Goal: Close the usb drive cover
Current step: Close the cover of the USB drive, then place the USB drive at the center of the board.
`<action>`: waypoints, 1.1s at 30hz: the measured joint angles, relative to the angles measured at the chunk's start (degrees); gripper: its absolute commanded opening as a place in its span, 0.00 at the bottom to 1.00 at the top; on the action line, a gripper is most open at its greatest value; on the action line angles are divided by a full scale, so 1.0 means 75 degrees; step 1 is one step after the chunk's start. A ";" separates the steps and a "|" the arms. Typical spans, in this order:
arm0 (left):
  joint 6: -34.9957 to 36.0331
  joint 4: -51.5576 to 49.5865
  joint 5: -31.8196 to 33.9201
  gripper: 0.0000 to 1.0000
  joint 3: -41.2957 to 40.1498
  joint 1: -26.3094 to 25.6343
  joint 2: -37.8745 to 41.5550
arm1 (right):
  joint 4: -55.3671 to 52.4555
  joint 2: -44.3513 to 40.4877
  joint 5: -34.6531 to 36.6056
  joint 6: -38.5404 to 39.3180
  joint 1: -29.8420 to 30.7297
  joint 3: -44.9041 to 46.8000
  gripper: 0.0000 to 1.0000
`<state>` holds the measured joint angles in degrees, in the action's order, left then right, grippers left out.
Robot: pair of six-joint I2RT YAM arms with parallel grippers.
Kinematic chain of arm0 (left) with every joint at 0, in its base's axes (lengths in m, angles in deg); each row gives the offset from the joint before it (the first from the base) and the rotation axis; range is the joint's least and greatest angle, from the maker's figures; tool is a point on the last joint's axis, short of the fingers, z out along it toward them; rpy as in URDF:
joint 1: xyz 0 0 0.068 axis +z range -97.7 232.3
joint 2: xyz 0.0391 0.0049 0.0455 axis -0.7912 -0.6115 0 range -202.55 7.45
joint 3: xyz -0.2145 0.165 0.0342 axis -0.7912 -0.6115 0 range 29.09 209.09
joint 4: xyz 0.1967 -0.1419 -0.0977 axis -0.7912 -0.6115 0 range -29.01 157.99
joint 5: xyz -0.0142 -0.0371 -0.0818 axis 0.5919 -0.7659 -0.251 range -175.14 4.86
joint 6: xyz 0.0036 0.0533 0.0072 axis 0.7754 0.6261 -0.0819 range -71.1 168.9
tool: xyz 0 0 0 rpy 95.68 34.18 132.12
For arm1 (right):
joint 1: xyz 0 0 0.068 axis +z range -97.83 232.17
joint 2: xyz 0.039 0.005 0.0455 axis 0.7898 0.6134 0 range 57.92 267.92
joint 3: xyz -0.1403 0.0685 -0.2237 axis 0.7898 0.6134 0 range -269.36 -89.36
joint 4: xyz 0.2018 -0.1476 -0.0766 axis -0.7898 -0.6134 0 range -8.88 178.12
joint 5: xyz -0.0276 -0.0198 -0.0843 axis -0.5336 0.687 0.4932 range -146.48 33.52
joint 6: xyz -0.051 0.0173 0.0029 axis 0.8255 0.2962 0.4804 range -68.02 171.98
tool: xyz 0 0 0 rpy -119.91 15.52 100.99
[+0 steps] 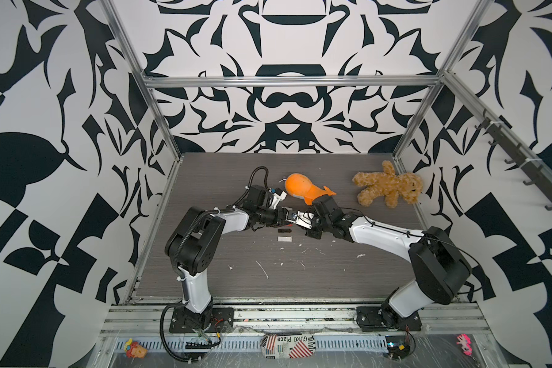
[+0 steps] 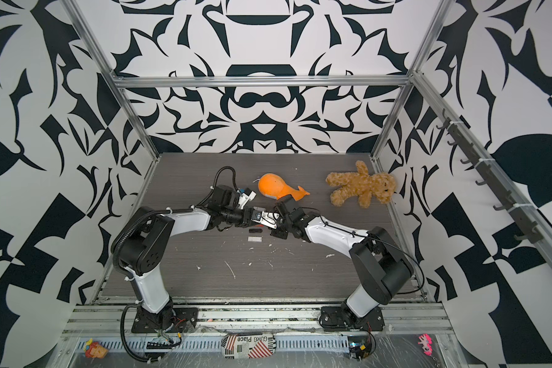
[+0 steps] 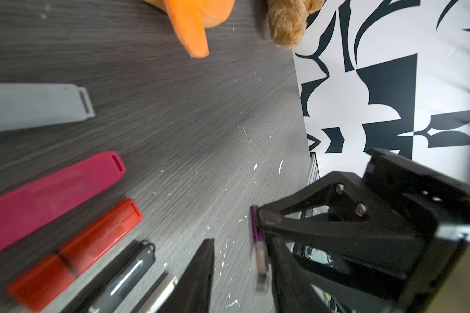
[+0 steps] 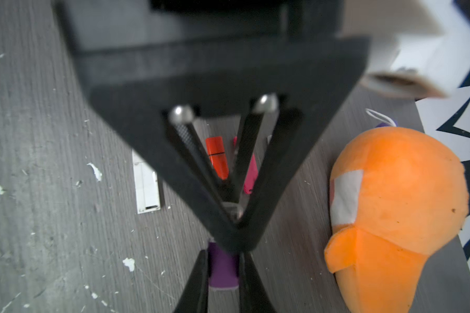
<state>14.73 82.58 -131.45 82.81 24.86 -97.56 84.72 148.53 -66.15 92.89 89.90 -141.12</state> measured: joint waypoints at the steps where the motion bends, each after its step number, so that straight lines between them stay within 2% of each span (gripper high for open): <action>1: -0.0020 0.0044 0.0000 0.42 -0.0108 0.0096 0.0096 | -0.0041 0.0035 0.0029 -0.0026 0.0017 0.0000 0.11; 9: 0.0219 -0.0163 0.0236 0.42 -0.0615 0.0769 0.1014 | -0.0618 0.0283 0.0143 -0.0350 0.0102 -0.0050 0.12; 16: 0.0746 -0.0886 0.0842 0.41 -0.0638 0.1518 0.1746 | -0.1265 0.0635 0.0256 -0.0752 0.0860 -0.0632 0.13; 21: 0.1110 -0.1472 0.1177 0.40 -0.0618 0.1958 0.1880 | -0.1754 0.1169 0.0434 -0.1192 0.1378 -0.1233 0.13; 33: 0.1425 -0.1874 0.1413 0.39 -0.0595 0.2107 0.1880 | -0.2556 0.2122 0.0775 -0.1883 0.1918 -0.1947 0.16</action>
<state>25.42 68.53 -120.85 78.35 40.66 -83.46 65.55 164.44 -60.34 78.77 104.28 -155.72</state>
